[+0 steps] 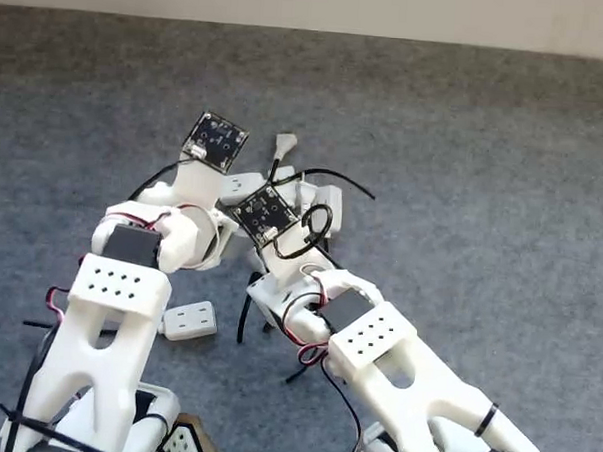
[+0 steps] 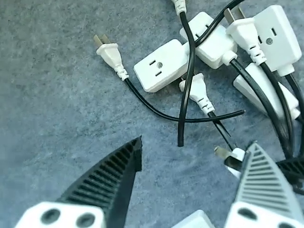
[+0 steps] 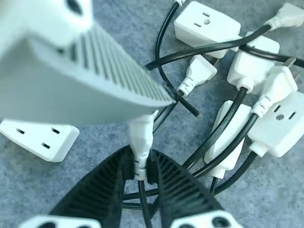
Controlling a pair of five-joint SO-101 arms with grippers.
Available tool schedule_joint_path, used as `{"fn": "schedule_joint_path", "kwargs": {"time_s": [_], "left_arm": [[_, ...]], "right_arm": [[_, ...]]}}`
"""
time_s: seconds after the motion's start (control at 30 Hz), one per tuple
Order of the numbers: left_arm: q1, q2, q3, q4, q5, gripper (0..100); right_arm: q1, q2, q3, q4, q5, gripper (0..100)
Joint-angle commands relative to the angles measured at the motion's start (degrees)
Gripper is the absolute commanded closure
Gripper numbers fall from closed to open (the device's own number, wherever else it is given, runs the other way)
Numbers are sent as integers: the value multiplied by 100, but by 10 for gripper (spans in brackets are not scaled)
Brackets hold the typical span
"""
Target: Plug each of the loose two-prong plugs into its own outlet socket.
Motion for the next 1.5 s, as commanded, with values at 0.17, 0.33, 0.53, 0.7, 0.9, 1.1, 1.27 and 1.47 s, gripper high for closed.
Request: {"fn": "schedule_joint_path", "kwargs": {"time_s": [0.17,0.33,0.53,0.7,0.9,1.1,1.27,1.47], "left_arm": [[66,-136,980,-738,35,678],[66,-136,1042,-765,-97,678],[66,-136,1042,-765,-97,678],[-4,-145,1033,-765,-97,678],[-690,-145,532,-774,-88,678],[-629,-101,-198,-747,-79,678],[-233,-110,13,-738,-79,678],[391,-119,769,-774,-88,678]], "right_arm": [[365,-119,-875,681,-26,993],[681,-119,-1745,1516,-18,993],[646,-110,-2325,2088,-9,993],[655,-48,-2343,2211,0,993],[576,-84,-1982,2334,0,993],[110,-110,-1833,2352,-53,993],[40,-110,-1842,2360,-53,993],[57,-110,-2158,2422,-167,993]]}}
